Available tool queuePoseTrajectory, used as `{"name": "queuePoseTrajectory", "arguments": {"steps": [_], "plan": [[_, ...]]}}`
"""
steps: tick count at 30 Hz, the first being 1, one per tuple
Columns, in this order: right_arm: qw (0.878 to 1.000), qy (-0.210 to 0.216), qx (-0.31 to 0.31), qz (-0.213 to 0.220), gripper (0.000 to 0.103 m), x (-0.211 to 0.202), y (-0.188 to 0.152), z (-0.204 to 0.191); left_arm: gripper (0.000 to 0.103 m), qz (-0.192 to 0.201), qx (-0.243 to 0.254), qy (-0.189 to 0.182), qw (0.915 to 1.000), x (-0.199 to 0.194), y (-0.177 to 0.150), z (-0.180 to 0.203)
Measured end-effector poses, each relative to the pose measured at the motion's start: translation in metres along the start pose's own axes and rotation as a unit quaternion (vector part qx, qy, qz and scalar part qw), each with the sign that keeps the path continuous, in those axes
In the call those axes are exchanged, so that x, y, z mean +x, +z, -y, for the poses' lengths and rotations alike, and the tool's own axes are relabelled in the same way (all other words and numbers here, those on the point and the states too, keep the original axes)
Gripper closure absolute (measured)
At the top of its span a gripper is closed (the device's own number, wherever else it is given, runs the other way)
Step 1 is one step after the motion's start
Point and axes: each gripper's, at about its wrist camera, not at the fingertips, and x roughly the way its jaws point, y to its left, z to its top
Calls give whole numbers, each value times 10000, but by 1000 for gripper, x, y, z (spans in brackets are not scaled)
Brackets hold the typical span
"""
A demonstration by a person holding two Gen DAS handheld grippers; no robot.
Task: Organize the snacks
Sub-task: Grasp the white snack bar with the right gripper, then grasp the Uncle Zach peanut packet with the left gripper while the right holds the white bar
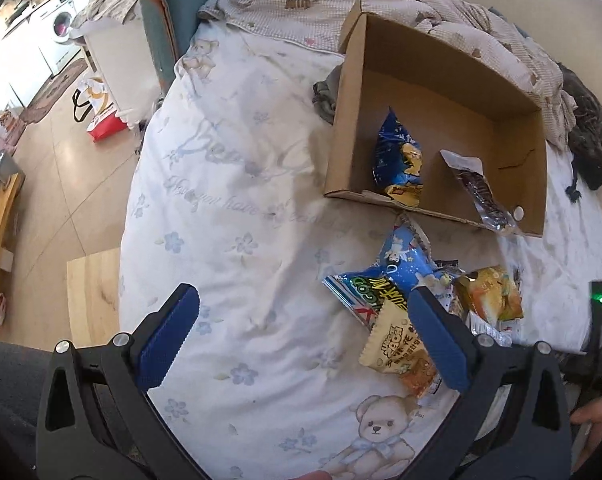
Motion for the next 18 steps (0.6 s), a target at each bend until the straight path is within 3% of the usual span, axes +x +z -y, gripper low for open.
{"name": "queuePoseTrajectory", "arguments": {"steps": [4,5,10,15,18], "plan": [[9994,-166,-312,54,84,1,-3,-8,0,2,4,16,10000,1,2,1],[9994,-121,-317,84,86,-1,-4,-7,0,-3,4,12,10000,1,2,1],[9981,169,-160,562,86,-34,-14,1,0,-42,-62,42,10000,3,3,0],[9793,812,-152,1847,86,-95,-31,2,0,98,-337,-59,9994,0,2,-6],[9747,933,-287,2009,86,-102,-32,-7,3,-96,-393,-234,9989,6,-5,-1]]}}
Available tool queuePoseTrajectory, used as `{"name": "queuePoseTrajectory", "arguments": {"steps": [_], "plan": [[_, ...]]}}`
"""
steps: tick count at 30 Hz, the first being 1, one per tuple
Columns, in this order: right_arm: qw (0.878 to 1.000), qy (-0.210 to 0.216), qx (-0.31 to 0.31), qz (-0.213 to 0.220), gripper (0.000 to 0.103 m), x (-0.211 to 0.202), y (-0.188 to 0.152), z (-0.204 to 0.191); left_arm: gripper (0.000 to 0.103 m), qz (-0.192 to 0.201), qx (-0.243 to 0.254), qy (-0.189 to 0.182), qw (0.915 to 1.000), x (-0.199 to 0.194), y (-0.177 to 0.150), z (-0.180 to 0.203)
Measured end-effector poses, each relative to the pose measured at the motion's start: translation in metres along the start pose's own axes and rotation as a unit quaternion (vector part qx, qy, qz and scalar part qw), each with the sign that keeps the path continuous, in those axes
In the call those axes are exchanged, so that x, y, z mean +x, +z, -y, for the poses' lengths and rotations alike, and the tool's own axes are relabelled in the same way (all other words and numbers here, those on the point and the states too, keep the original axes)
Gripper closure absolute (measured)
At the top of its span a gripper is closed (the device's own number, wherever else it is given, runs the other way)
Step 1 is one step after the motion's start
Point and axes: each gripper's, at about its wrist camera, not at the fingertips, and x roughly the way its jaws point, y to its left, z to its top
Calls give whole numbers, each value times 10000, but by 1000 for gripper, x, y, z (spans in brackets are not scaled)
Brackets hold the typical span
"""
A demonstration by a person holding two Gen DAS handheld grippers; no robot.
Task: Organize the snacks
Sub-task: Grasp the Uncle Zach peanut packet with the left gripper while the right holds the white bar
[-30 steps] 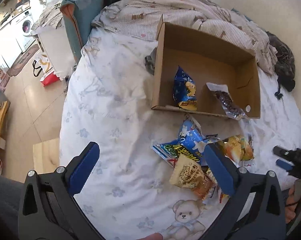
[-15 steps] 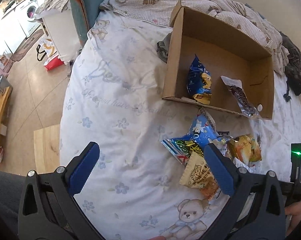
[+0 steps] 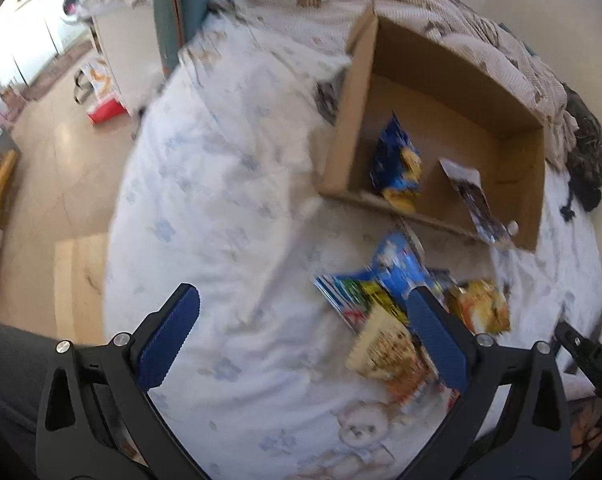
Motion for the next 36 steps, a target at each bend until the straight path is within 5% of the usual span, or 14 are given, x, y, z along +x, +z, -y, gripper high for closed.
{"name": "queuePoseTrajectory", "arguments": {"steps": [4,10,16,20,22,24,36], "plan": [[9997,176,134,-112,86,8,-2,-4,13,-446,-647,-228,9966,18,-17,0],[9985,456,270,-163,86,12,8,-7,14,-720,-1349,-519,9869,45,-36,10],[9949,742,632,-263,86,12,11,6,19,-986,-1372,-385,9849,68,-50,29],[9959,621,607,-237,86,10,13,6,32,-1168,-1412,-333,9825,81,-63,41],[9960,657,564,-218,86,9,13,4,42,-1183,-1388,-330,9827,83,-70,50],[9966,638,494,-185,86,7,13,1,70,-1227,-1383,-471,9816,85,-77,55],[9960,750,460,-170,86,3,10,-3,74,-1036,-745,-530,9904,40,-68,40]]}}
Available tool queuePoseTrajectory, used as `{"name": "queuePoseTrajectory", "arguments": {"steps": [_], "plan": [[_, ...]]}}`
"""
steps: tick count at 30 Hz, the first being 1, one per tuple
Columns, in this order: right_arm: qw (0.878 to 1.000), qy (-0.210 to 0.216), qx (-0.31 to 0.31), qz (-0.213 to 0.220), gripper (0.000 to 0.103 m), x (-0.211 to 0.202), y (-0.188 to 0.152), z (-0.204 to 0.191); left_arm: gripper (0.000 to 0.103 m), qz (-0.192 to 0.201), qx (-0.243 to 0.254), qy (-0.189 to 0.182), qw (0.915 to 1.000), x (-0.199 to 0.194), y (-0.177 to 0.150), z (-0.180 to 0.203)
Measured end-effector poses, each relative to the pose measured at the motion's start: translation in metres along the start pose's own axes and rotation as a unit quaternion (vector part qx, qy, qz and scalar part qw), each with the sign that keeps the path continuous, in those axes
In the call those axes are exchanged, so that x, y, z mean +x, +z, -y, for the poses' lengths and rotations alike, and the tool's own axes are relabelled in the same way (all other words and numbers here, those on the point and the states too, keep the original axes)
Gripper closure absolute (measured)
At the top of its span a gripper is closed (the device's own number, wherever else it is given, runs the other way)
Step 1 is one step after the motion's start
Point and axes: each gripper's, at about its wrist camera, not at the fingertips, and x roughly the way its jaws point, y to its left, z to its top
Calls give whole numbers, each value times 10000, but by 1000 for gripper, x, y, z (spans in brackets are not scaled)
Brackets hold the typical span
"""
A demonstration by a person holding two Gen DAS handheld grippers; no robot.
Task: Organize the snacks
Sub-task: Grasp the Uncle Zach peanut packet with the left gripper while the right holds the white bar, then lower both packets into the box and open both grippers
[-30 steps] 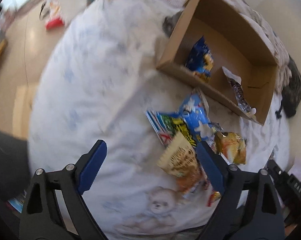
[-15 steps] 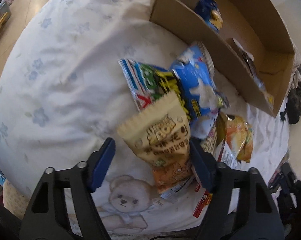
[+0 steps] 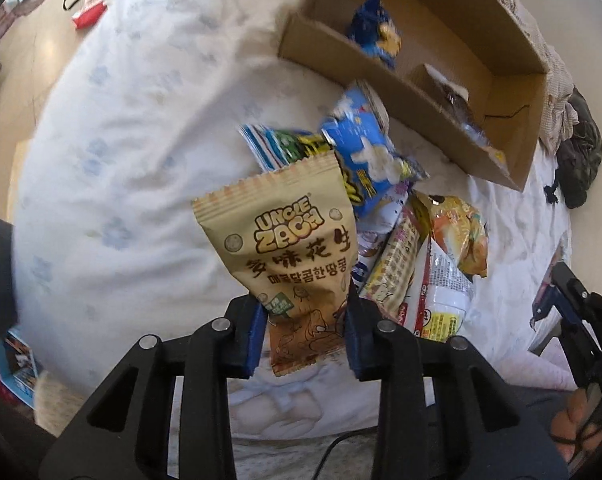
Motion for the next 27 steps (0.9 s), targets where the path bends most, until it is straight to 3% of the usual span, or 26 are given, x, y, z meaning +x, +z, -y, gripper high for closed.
{"name": "queuePoseTrajectory", "arguments": {"steps": [15,24,27], "plan": [[9971,12,-757,-37,86,8,-13,-38,74,555,1045,192,9928,-70,38,-9],[9949,-137,-870,-489,86,39,1,-48,74,540,1430,175,9881,-76,67,-1],[9923,-180,-838,-889,86,62,4,-50,74,593,1481,144,9871,-75,74,1]]}}
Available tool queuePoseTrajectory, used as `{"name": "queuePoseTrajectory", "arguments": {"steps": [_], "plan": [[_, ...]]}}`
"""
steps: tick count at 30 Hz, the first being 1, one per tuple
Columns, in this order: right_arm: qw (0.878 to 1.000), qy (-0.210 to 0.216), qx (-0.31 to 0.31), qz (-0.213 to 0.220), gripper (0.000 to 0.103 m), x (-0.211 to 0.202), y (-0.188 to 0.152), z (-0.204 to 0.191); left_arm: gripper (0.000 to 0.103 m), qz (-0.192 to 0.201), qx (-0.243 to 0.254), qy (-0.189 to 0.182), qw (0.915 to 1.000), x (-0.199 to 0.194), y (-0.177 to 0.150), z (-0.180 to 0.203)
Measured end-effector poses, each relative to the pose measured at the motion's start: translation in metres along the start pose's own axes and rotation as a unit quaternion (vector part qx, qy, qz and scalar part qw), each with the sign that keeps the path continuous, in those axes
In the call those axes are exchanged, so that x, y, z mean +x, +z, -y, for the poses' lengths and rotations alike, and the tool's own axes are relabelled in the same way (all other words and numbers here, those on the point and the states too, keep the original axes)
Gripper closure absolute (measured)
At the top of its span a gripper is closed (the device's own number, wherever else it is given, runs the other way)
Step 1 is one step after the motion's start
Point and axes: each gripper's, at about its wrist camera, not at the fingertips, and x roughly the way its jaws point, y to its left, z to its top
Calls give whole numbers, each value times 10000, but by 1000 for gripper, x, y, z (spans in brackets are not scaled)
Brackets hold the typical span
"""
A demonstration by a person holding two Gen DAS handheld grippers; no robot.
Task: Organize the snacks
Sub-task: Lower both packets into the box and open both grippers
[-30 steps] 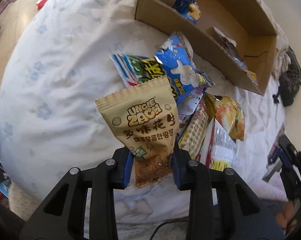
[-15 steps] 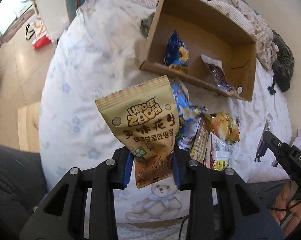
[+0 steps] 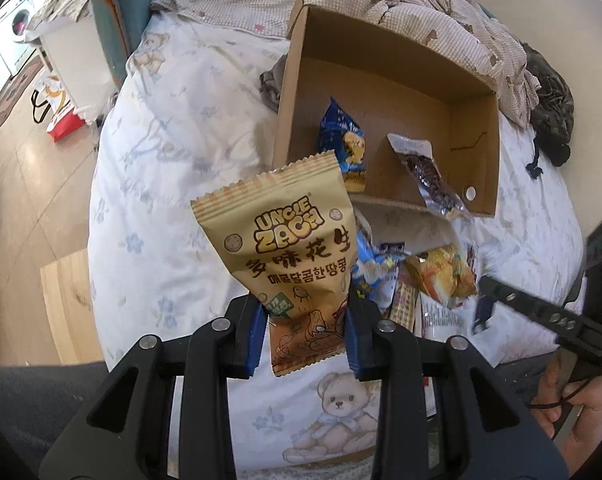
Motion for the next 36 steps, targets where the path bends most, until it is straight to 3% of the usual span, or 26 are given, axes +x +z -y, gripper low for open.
{"name": "queuePoseTrajectory", "arguments": {"steps": [3,8,15,19,21,25,33,36], "plan": [[9997,-13,63,-247,86,18,9,-2,74,-3,-29,-52,10000,7,5,-1],[9996,5,51,-291,86,32,31,-6,74,-136,-194,-160,9996,18,7,-6],[9990,406,173,0,86,26,63,-9,74,-198,-256,-238,9992,21,18,-6],[9987,371,311,152,86,24,85,-3,74,-146,-88,-254,9995,19,35,3],[9976,505,468,34,86,25,92,4,74,-39,86,-179,9998,18,48,11],[9887,1242,431,-717,86,39,90,-2,74,127,325,-137,9993,18,75,27],[9942,1043,200,-139,86,24,100,-6,74,7,613,-165,9980,46,109,62],[9968,778,160,134,86,18,107,-2,74,50,748,-184,9970,56,111,72]]}}
